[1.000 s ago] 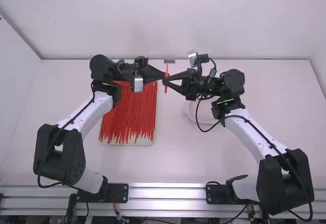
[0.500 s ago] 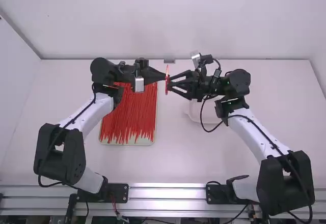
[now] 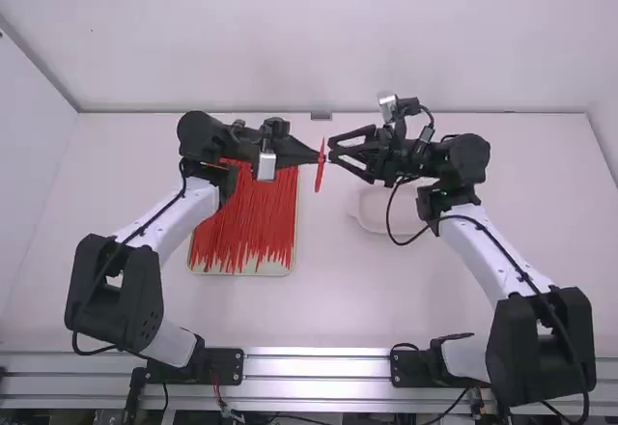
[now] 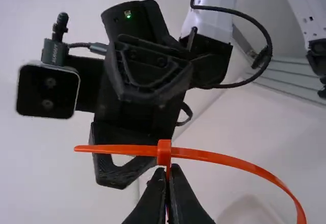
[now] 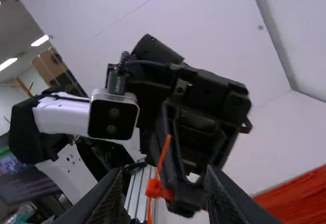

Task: Fasten the cable tie

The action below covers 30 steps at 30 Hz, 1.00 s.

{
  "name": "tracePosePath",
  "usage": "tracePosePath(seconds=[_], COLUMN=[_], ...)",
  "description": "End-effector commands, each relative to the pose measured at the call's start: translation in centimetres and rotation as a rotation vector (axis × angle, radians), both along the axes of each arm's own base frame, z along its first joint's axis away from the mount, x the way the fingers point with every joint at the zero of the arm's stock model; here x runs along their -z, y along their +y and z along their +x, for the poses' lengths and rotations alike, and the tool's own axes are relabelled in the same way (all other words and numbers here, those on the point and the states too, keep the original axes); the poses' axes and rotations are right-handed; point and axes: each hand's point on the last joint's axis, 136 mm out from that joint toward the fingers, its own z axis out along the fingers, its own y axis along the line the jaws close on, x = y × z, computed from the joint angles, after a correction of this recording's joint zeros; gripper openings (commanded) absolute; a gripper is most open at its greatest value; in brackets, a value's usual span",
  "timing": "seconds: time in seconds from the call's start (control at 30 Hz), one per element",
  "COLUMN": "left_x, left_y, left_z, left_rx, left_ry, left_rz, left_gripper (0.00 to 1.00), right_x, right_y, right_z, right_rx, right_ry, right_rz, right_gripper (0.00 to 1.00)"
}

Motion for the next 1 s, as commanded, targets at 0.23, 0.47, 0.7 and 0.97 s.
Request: tracePosePath(seconds=[0.23, 0.47, 0.7, 0.97], left_x=[-0.1, -0.2, -0.2, -0.3], left_y=[-1.2, -1.3, -0.8, -0.5], left_z=[-1.6, -1.2, -0.6, -0.6], left_rx=[0.055, 0.037, 0.014, 0.01], left_ry=[-0.001, 0.016, 0.048, 0.047], left_rz=[0.004, -0.003, 0.0, 0.0], left_gripper=[0.02, 0.02, 0.02, 0.02], right_x=[-1.5, -1.5, -1.5, -1.5], right_y=[1.3, 1.2, 1.2, 0.8], right_z=[-1.2, -1.2, -1.2, -0.8], right_rx=[-0.043, -0.043, -0.046, -0.03], right_ry=[-0.029, -0.012, -0.004, -0.005], right_rz=[0.023, 0.024, 0.023, 0.023], right_gripper=[0.44, 0.15, 0.22, 0.0])
